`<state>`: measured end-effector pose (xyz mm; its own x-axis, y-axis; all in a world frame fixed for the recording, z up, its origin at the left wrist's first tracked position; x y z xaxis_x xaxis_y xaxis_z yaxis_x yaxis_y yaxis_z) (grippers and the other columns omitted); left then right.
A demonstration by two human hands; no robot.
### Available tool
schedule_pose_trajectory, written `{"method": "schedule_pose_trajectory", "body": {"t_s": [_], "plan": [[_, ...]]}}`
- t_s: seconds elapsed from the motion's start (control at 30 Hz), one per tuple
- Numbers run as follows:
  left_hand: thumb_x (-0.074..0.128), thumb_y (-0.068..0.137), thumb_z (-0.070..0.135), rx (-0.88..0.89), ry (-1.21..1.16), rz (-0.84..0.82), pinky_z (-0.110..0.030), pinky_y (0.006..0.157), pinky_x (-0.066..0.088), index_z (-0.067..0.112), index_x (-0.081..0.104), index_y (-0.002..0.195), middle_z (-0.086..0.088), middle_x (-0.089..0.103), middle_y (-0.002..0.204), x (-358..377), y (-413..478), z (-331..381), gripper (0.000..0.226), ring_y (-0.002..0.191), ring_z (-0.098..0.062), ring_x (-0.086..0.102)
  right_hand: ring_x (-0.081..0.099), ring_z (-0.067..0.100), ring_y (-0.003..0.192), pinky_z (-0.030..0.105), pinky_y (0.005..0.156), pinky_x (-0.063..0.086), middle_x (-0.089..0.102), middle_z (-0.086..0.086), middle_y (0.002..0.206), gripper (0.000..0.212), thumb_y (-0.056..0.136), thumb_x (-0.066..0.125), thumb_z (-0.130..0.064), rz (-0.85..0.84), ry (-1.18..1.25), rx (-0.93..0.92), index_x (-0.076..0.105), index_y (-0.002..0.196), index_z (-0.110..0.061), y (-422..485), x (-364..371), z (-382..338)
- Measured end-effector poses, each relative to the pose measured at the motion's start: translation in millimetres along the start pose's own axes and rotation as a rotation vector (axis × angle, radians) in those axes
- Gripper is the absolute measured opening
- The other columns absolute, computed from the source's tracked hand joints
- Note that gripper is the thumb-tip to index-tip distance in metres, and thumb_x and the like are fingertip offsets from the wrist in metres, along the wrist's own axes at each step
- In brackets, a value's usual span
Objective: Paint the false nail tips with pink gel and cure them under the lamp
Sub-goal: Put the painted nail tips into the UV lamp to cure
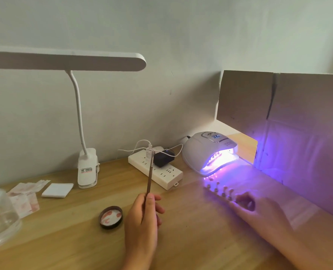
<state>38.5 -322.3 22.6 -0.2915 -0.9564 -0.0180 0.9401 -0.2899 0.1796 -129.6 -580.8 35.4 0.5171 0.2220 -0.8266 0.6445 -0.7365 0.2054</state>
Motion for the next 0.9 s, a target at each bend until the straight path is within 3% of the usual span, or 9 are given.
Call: {"method": "schedule_pose_trajectory", "body": {"t_s": [0.07,0.2,0.37,0.53,0.63,0.7,0.77,0.83,0.9], "plan": [[0.044,0.103,0.028,0.014,0.032,0.0,-0.025,0.053,0.042,0.021,0.067,0.085,0.007,0.066,0.065,2.1,0.1,1.6,0.031,0.048,-0.004,0.053,0.061,0.005,0.07,0.029,0.061,0.042,0.065,-0.01,0.076,0.018,0.078,0.079,-0.04,0.06,0.018,0.081,0.064,0.076,-0.031,8.5,-17.1,25.2],[0.043,0.103,0.031,0.017,0.077,-0.002,-0.027,0.055,0.044,0.024,0.067,0.085,0.01,0.067,0.068,5.0,-0.8,3.2,0.031,0.049,-0.001,0.053,0.065,0.024,0.086,0.031,0.069,0.039,0.066,-0.007,0.08,0.021,0.082,0.074,-0.041,0.182,0.045,0.165,0.063,0.078,-0.024,45.9,-26.4,38.3],[0.043,0.103,0.03,-0.004,0.062,0.003,-0.03,0.054,0.045,0.024,0.067,0.085,0.008,0.066,0.066,3.2,0.2,3.1,0.031,0.048,-0.003,0.053,0.055,0.029,0.073,0.032,0.065,0.042,0.061,0.001,0.07,0.048,0.08,0.068,-0.057,0.18,0.052,0.215,0.058,0.06,-0.014,100.7,1.7,23.0],[0.042,0.103,0.031,0.011,0.08,-0.001,-0.02,0.05,0.041,0.024,0.066,0.084,0.007,0.065,0.065,6.1,1.8,1.9,0.031,0.048,-0.004,0.052,0.06,0.034,0.083,0.032,0.068,0.047,0.066,0.013,0.083,0.042,0.085,0.071,-0.04,0.214,-0.007,0.267,0.061,0.057,-0.012,137.6,24.1,18.8],[0.043,0.102,0.03,0.03,0.097,-0.002,-0.016,0.047,0.041,0.024,0.065,0.083,0.008,0.065,0.064,8.0,3.4,2.8,0.03,0.045,-0.002,0.051,0.057,0.032,0.086,0.032,0.073,0.044,0.066,0.015,0.098,0.029,0.086,0.069,-0.037,0.216,0.013,0.308,0.064,0.069,-0.015,154.8,31.9,15.3],[0.043,0.102,0.03,0.024,0.095,-0.001,-0.016,0.047,0.04,0.024,0.065,0.082,0.007,0.065,0.063,8.4,3.3,2.4,0.03,0.044,-0.002,0.051,0.058,0.033,0.095,0.034,0.08,0.043,0.063,0.018,0.111,0.019,0.087,0.07,-0.032,0.21,0.086,0.33,0.066,0.091,-0.014,165.4,34.5,15.8],[0.043,0.102,0.03,0.013,0.088,0.001,-0.016,0.047,0.039,0.025,0.066,0.081,0.006,0.064,0.062,8.2,3.1,1.8,0.031,0.044,-0.003,0.05,0.059,0.034,0.108,0.034,0.086,0.041,0.06,0.017,0.118,0.037,0.087,0.072,-0.032,0.19,0.193,0.359,0.056,0.113,-0.012,169.6,37.8,17.9],[0.043,0.102,0.03,0.014,0.089,0.003,-0.015,0.047,0.039,0.025,0.066,0.08,0.006,0.064,0.061,8.3,3.3,2.4,0.031,0.043,-0.002,0.05,0.059,0.034,0.102,0.033,0.083,0.038,0.057,0.016,0.115,0.043,0.085,0.074,-0.033,0.199,0.259,0.354,0.047,0.112,-0.012,169.1,39.5,19.9],[0.044,0.101,0.029,0.016,0.094,-0.001,-0.013,0.046,0.039,0.024,0.066,0.081,0.008,0.064,0.061,9.3,2.9,3.7,0.03,0.043,-0.001,0.05,0.054,0.031,0.087,0.032,0.078,0.035,0.052,0.014,0.111,0.035,0.084,0.075,-0.033,0.24,0.233,0.326,0.048,0.098,-0.014,166.0,38.6,23.2]]}}
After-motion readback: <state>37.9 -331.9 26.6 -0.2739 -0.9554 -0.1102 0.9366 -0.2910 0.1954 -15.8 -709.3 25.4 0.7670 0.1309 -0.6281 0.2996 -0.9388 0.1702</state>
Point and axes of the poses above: each hand's wrist, its own y-axis towards the middle knuckle, its own x-axis out of the palm, z = x × y, the point moved 8 cm from there along y, towards the middle knuckle
